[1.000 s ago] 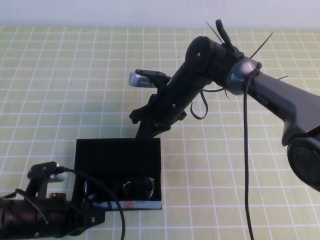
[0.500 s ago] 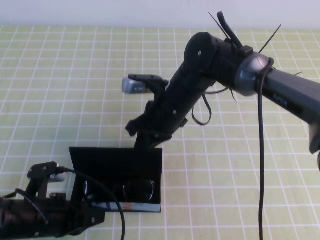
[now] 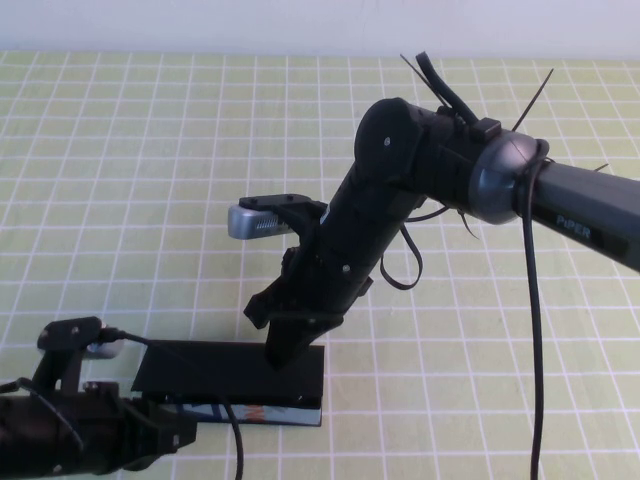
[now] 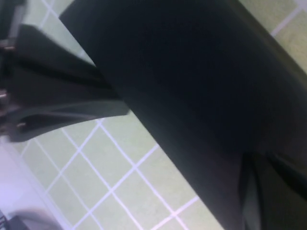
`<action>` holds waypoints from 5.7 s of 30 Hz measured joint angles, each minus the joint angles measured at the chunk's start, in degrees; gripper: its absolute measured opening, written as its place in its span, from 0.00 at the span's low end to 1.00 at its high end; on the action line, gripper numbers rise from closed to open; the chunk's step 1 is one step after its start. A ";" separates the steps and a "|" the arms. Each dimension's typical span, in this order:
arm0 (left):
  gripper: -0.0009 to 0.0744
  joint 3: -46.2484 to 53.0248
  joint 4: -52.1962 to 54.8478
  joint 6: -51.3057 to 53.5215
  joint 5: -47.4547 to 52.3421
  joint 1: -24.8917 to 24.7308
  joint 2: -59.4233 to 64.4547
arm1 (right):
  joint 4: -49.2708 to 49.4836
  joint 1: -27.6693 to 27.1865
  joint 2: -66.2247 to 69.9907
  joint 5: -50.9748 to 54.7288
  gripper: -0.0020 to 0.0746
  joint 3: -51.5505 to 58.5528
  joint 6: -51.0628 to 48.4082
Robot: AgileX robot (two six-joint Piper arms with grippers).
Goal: Return glasses to glasses case
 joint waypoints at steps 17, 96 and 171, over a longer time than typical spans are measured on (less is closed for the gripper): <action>0.01 0.22 19.58 -23.83 3.98 0.00 -35.88 | -1.75 0.00 2.46 0.00 0.01 0.24 0.00; 0.01 20.57 25.47 -20.98 -34.11 0.00 -82.93 | -25.89 -23.66 -107.12 -57.52 0.01 91.45 17.60; 0.01 20.61 92.07 -87.77 -15.14 0.00 -85.04 | -26.03 -33.25 -120.53 -49.21 0.01 99.90 17.60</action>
